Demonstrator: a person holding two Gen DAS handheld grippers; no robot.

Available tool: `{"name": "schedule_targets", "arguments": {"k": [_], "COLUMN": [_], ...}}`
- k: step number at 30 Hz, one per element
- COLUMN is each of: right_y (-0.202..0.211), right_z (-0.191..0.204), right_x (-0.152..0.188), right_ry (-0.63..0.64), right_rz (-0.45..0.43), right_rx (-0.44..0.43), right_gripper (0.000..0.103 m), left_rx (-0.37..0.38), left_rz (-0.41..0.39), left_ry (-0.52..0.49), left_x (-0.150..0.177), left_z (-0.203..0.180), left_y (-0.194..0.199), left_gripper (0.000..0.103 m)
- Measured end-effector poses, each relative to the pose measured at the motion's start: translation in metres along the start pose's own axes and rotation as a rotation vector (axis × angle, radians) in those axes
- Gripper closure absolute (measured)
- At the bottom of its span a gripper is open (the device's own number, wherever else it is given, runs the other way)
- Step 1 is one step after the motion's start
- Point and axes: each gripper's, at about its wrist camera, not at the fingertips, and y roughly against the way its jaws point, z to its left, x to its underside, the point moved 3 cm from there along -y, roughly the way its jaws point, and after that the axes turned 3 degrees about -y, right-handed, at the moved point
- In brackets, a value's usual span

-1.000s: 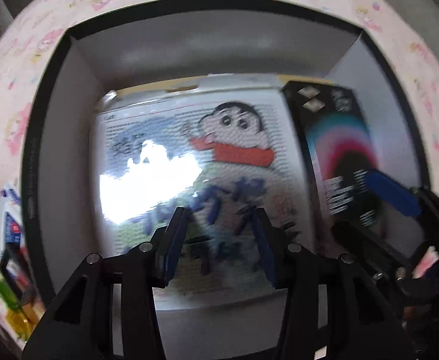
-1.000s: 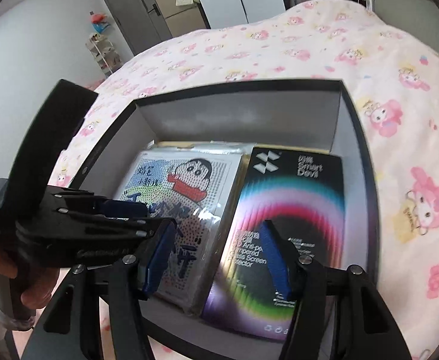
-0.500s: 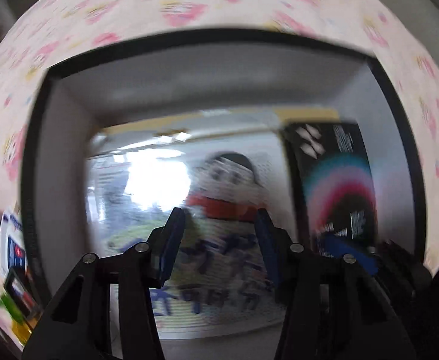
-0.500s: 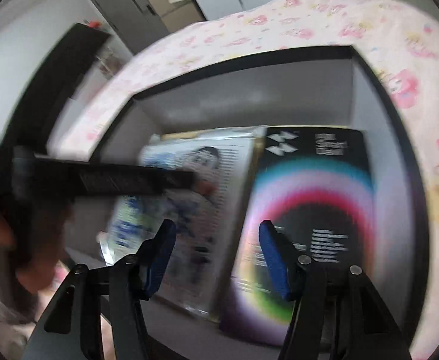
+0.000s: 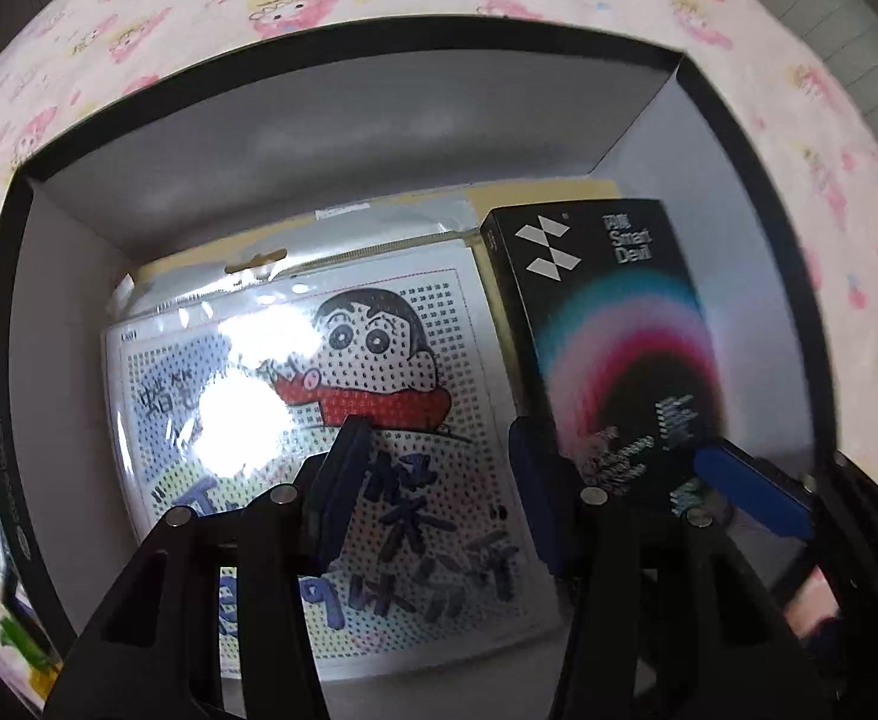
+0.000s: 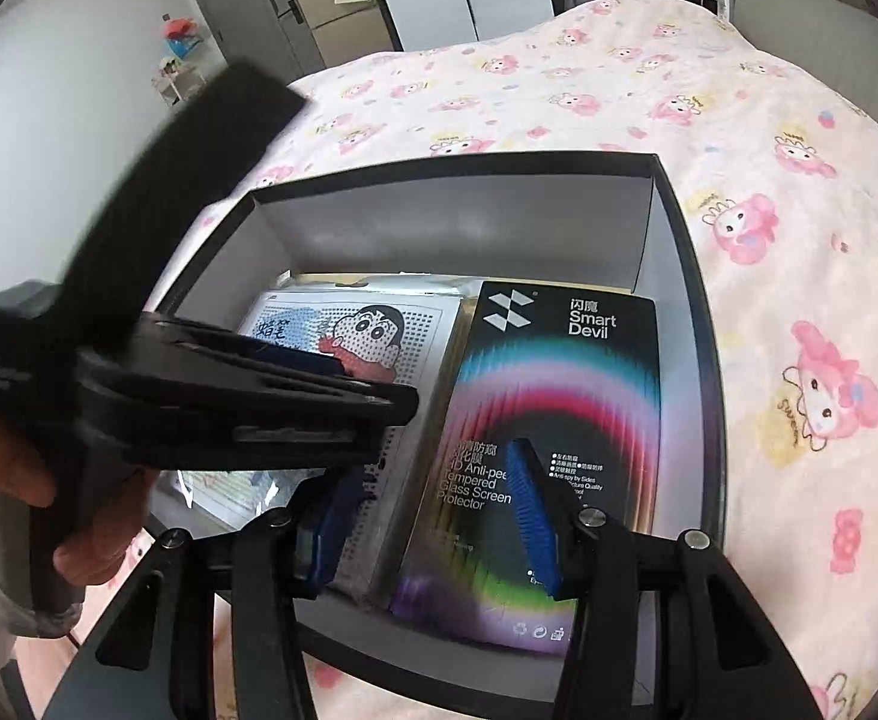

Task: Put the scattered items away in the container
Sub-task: 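Open the right gripper to release the kit inside the box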

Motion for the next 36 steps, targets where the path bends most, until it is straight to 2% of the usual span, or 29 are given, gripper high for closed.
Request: {"name": "schedule_targets", "arguments": {"k": [2, 3, 5, 7, 9, 11, 13, 15, 21, 25, 26, 30, 32, 34, 36], "right_y": [-0.003, -0.004, -0.005, -0.006, -0.006, -0.010, -0.017, -0.024, -0.031, -0.032, -0.032, -0.025, -0.016, -0.004, 0.011], "right_z": [0.001, 0.000, -0.005, -0.004, -0.002, 0.000, 0.002, 0.005, 0.011, 0.012, 0.012, 0.011, 0.012, 0.014, 0.020], "right_x": [-0.003, -0.004, -0.005, -0.004, -0.004, -0.001, 0.002, 0.004, 0.007, 0.006, 0.006, 0.009, 0.011, 0.012, 0.012], "right_ry": [-0.009, -0.020, -0.056, -0.064, -0.061, -0.064, -0.070, -0.061, -0.029, -0.028, -0.027, -0.023, -0.021, -0.037, -0.051], "right_rz": [0.007, 0.011, 0.018, 0.016, 0.009, 0.018, 0.035, 0.048, 0.061, 0.070, 0.072, 0.051, 0.019, -0.012, -0.047], "right_rx": [-0.013, -0.026, -0.070, -0.083, -0.084, -0.095, -0.100, -0.073, -0.032, -0.057, -0.069, -0.072, -0.044, -0.032, -0.057], "right_gripper": [0.057, 0.057, 0.057, 0.058, 0.058, 0.058, 0.058, 0.058, 0.055, 0.055, 0.055, 0.055, 0.055, 0.055, 0.055], "left_rx": [-0.059, -0.074, -0.082, -0.083, -0.045, -0.024, -0.038, -0.045, -0.071, -0.090, -0.084, -0.025, 0.010, 0.053, 0.061], "left_rz": [0.009, 0.020, 0.036, 0.026, -0.019, -0.069, -0.083, -0.041, 0.060, 0.064, 0.065, 0.074, 0.072, 0.019, -0.061], "left_ry": [-0.039, -0.035, 0.003, 0.043, 0.075, 0.106, 0.148, 0.183, 0.129, 0.100, 0.101, 0.133, 0.150, 0.159, 0.161], "left_x": [-0.002, -0.004, -0.007, -0.007, -0.002, 0.006, 0.012, 0.015, 0.019, 0.019, 0.020, 0.025, 0.028, 0.038, 0.045], "left_z": [-0.009, -0.009, -0.003, 0.007, 0.016, 0.027, 0.041, 0.051, 0.042, 0.036, 0.035, 0.034, 0.034, 0.032, 0.031], "left_y": [-0.002, -0.003, -0.004, -0.002, 0.005, 0.012, 0.013, 0.009, 0.004, 0.000, 0.001, 0.004, 0.007, 0.023, 0.044], "left_gripper": [0.049, 0.045, 0.044, 0.047, 0.056, 0.056, 0.056, 0.056, 0.053, 0.047, 0.044, 0.044, 0.049, 0.052, 0.052]}}
